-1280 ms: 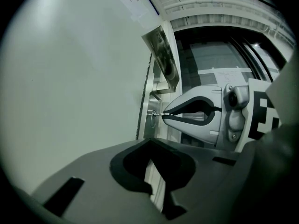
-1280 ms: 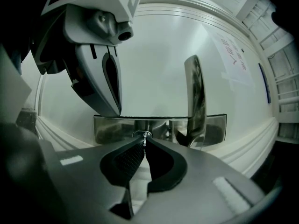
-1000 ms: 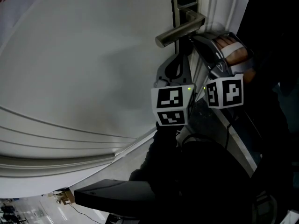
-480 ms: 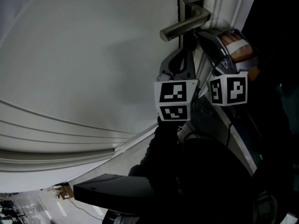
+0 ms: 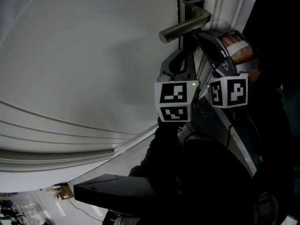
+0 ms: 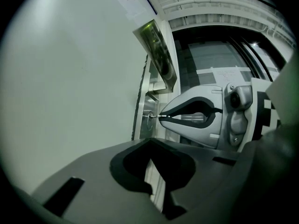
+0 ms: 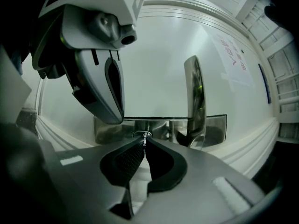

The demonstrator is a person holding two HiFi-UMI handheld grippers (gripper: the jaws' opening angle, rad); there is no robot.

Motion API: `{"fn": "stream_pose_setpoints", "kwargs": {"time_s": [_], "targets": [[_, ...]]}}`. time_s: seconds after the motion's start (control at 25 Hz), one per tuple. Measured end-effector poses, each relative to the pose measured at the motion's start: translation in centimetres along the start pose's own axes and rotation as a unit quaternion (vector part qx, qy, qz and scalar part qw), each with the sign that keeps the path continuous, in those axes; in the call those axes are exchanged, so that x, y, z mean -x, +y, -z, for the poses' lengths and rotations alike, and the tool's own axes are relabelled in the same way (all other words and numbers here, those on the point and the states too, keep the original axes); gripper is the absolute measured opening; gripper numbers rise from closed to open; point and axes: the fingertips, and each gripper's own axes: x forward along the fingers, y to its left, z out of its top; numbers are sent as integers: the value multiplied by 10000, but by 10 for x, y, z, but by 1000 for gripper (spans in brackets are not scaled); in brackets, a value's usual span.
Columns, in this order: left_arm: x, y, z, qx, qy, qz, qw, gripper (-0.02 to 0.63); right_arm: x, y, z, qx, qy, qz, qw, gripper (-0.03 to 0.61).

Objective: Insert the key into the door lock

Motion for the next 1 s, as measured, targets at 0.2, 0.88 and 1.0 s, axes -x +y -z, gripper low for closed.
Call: {"fn": "stream_pose_setpoints", "kwargs": {"time_s": [0.2, 0.88, 1.0], "targets": [[1, 1, 0, 29, -18, -28, 10000, 2, 1, 1, 0, 20, 5, -8, 10000, 14], [5, 3, -6, 20, -51, -38, 10000, 2, 0, -3, -2, 91, 39, -7, 10000, 15], [5, 4, -7, 35, -62, -17, 10000, 2, 1, -4, -3, 73, 39, -1, 10000, 15]]}}
